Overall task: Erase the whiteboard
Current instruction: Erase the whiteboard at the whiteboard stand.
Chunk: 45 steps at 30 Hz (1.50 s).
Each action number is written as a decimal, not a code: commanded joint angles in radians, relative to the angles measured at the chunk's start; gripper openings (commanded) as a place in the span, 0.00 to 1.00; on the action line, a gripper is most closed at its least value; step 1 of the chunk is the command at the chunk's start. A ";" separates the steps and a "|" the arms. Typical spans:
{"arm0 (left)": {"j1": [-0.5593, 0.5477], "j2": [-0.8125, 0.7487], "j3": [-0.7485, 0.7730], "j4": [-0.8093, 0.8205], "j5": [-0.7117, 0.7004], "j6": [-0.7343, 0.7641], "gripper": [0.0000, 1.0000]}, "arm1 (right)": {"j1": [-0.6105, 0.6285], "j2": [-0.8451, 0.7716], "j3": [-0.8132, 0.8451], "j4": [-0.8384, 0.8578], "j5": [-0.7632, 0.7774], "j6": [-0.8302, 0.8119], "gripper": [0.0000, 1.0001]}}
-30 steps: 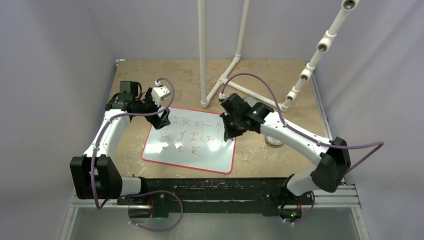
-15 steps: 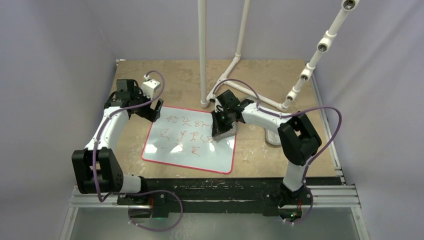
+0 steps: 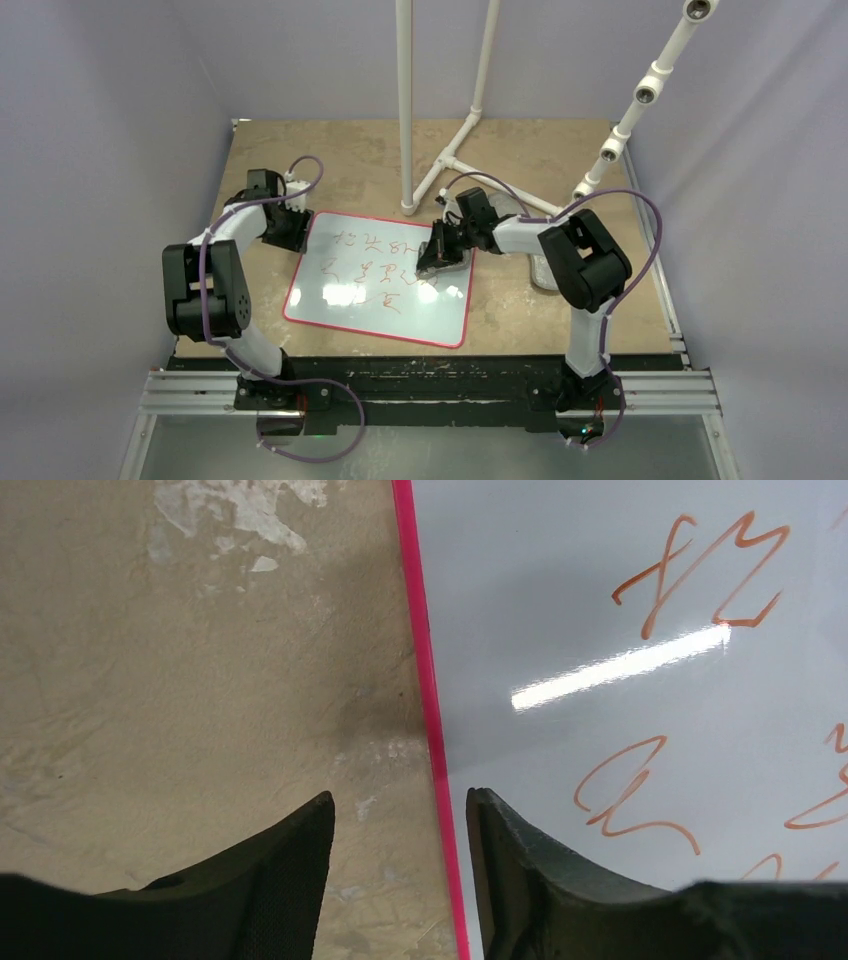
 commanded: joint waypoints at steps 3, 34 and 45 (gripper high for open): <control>0.001 0.066 0.003 0.028 0.014 -0.030 0.43 | -0.053 -0.097 -0.099 0.135 0.053 0.106 0.00; -0.044 0.312 0.031 -0.041 0.061 -0.016 0.00 | 0.129 0.038 -0.010 0.326 0.304 0.373 0.00; -0.094 0.296 0.019 -0.101 0.100 0.052 0.00 | 0.119 -0.083 -0.112 0.181 0.475 0.395 0.00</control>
